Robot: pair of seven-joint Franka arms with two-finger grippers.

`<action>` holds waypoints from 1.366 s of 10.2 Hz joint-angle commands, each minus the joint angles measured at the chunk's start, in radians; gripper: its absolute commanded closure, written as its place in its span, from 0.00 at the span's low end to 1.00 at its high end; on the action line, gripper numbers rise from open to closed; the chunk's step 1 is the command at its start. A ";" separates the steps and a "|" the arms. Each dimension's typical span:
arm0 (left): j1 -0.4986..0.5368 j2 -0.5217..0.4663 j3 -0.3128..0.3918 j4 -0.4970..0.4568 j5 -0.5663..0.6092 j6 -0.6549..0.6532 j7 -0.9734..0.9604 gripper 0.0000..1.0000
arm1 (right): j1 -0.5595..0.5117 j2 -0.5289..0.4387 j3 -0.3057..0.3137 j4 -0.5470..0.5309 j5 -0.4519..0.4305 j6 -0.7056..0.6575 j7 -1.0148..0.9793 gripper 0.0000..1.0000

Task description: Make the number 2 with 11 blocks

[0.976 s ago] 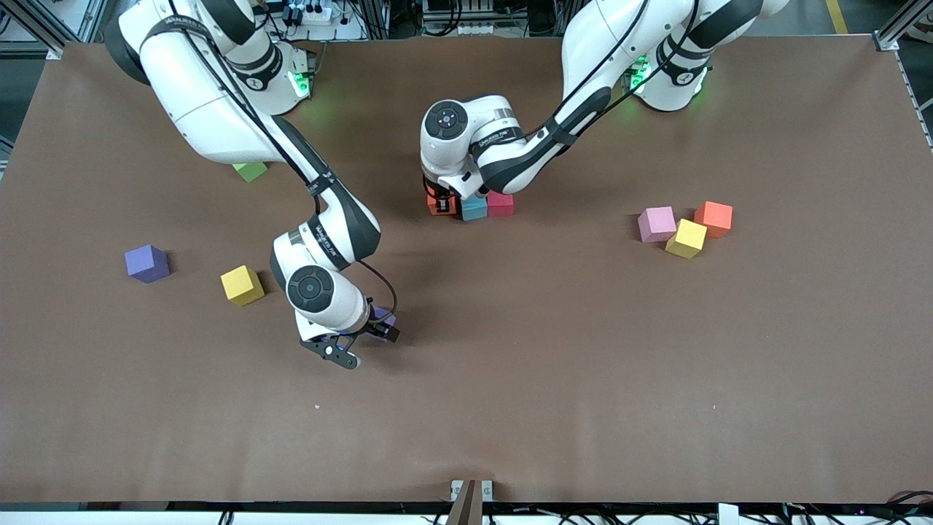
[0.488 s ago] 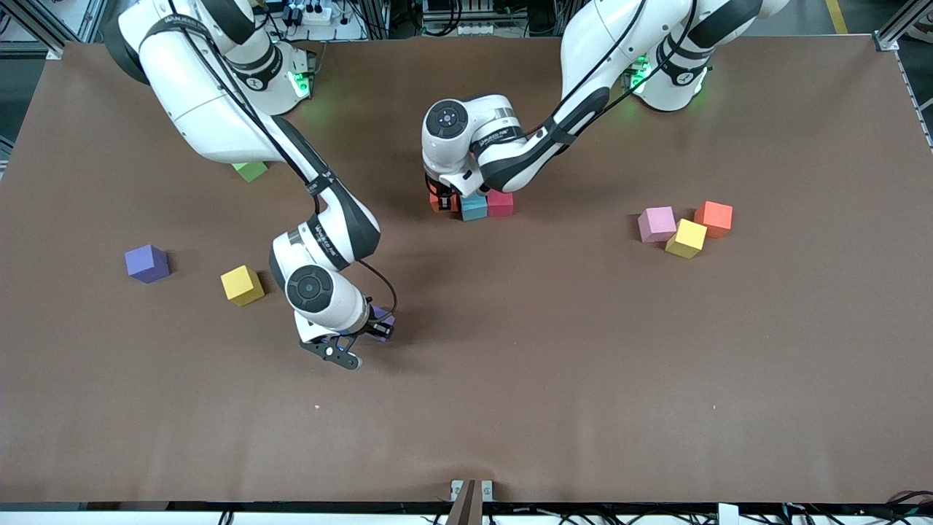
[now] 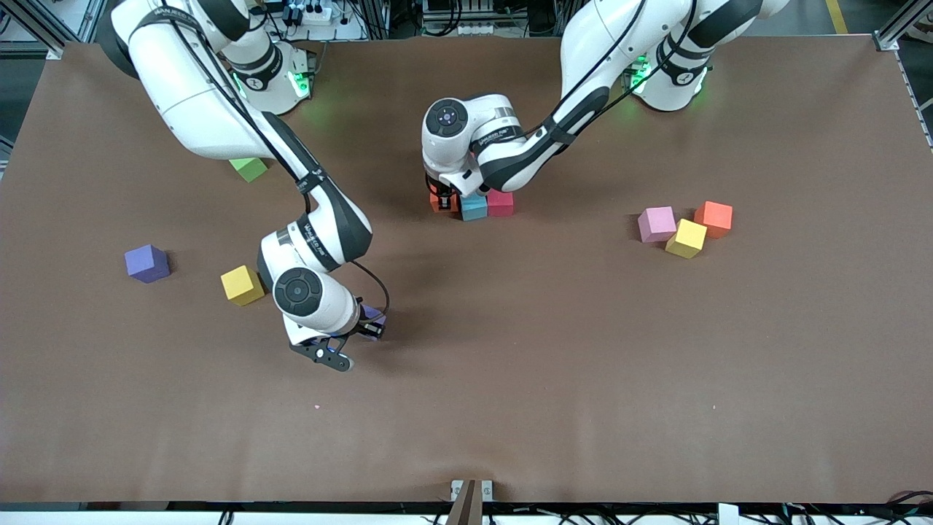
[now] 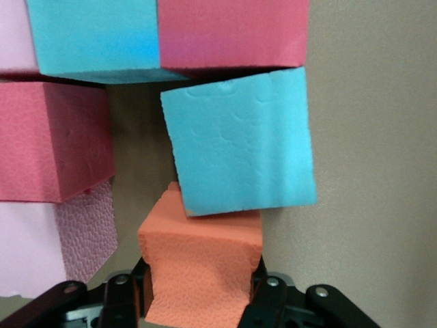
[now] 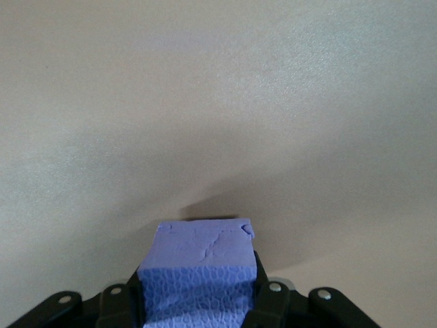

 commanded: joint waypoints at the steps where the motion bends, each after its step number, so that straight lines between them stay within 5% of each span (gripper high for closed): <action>1: -0.024 -0.011 0.024 -0.036 0.115 0.042 -0.344 0.83 | -0.013 -0.017 0.017 -0.007 0.006 -0.013 0.006 1.00; 14: -0.058 -0.002 0.078 -0.034 0.143 0.062 -0.353 0.83 | -0.011 -0.021 0.015 -0.007 0.005 -0.013 0.004 1.00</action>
